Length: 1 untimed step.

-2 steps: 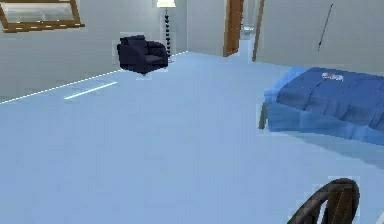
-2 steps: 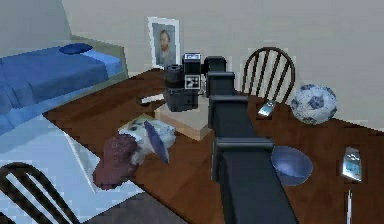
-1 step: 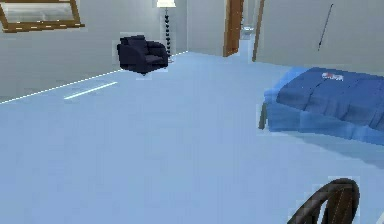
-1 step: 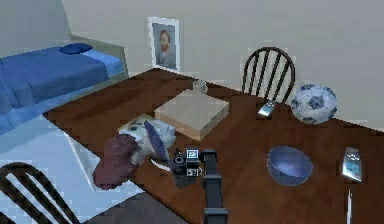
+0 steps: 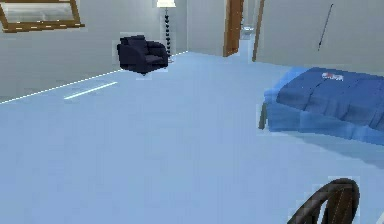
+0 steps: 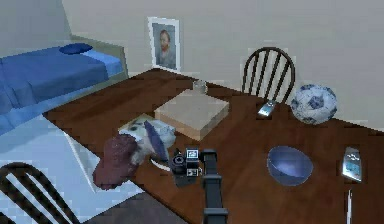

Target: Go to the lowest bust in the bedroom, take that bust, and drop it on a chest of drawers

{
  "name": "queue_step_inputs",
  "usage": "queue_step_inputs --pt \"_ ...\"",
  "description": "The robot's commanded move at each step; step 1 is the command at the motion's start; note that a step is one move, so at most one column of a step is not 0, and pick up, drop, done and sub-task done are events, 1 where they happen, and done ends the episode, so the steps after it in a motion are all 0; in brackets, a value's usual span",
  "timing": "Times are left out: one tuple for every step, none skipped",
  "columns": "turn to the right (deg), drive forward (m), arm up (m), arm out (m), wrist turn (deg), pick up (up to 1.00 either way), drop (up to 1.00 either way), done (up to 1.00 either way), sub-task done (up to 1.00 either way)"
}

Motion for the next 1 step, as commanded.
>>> queue_step_inputs --pt "0.0 0.0 0.1 0.0 0.0 0.0 0.0 0.0 0.0"
